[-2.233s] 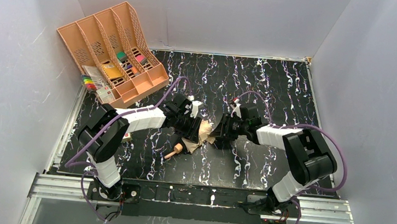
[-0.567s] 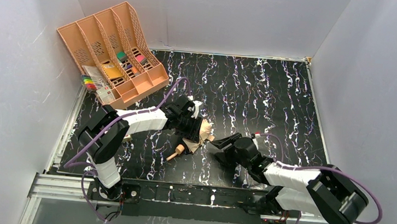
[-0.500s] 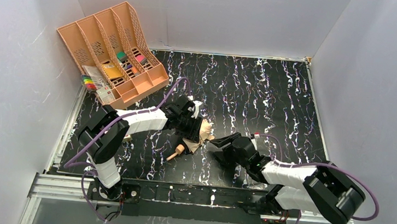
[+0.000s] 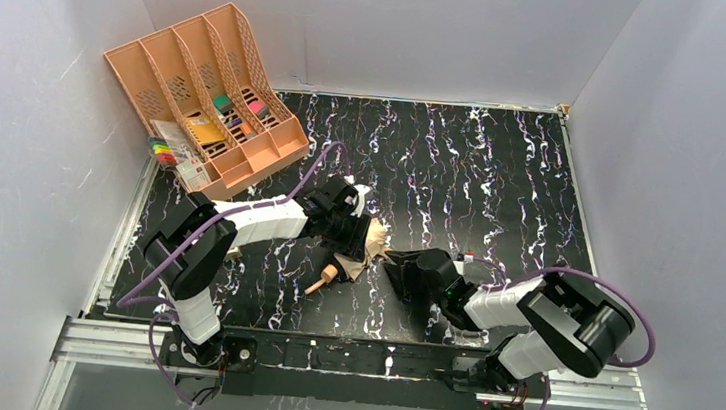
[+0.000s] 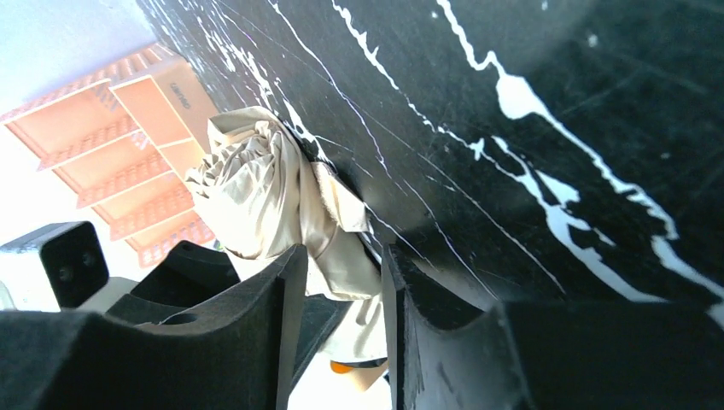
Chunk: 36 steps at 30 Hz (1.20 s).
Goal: Put away the umbrella
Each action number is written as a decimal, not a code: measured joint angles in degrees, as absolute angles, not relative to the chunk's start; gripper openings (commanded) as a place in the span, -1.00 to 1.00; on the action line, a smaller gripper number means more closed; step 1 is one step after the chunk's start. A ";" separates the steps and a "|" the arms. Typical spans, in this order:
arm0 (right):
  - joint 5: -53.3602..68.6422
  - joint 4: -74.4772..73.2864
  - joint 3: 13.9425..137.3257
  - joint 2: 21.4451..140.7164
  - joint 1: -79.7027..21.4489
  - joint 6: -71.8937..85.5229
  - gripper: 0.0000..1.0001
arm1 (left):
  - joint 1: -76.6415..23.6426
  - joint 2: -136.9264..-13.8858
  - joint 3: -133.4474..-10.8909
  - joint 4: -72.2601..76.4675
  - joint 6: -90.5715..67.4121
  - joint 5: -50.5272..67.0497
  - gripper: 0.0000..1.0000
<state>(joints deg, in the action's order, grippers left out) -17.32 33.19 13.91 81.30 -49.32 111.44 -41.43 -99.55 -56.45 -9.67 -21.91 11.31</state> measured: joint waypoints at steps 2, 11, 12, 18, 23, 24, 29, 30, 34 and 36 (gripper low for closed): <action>-17.28 36.42 13.41 82.87 -49.32 112.79 0.09 | -41.43 -99.61 -56.64 -9.91 -21.91 11.29 -1.00; -17.08 41.60 13.26 85.97 -49.34 114.87 -0.09 | -41.50 -99.79 -57.12 -10.55 -21.85 11.03 -1.00; -17.67 42.30 13.26 86.56 -49.50 114.74 -0.10 | -41.52 -99.79 -57.12 -10.55 -21.85 11.00 -1.00; -21.17 50.13 13.23 91.77 -49.50 113.51 -0.02 | -41.60 -99.77 -57.12 -10.57 -21.82 10.87 -1.00; -22.04 55.81 12.51 94.35 -48.75 112.60 -0.03 | -41.65 -99.70 -57.12 -10.57 -21.80 10.81 -1.00; -21.89 57.10 12.29 94.89 -48.34 112.16 -0.03 | -41.65 -99.72 -57.12 -10.57 -21.76 10.76 -1.00; -20.27 64.27 11.44 98.43 -45.95 109.19 -0.08 | -41.71 -99.72 -57.12 -10.70 -21.69 10.63 -1.00; -19.92 66.04 11.25 99.39 -45.58 108.51 -0.09 | -41.74 -99.72 -57.12 -10.70 -21.69 10.61 -1.00; -17.80 74.67 10.02 104.03 -44.38 105.38 -0.06 | -41.76 -99.72 -57.10 -10.70 -21.69 10.50 -1.00; -16.62 79.31 9.17 106.08 -44.21 104.51 -0.10 | -41.76 -99.72 -57.08 -10.70 -21.69 10.50 -1.00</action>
<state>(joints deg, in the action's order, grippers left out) -16.62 79.31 9.17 106.08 -44.21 104.51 -41.76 -99.72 -57.08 -10.70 -21.69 10.50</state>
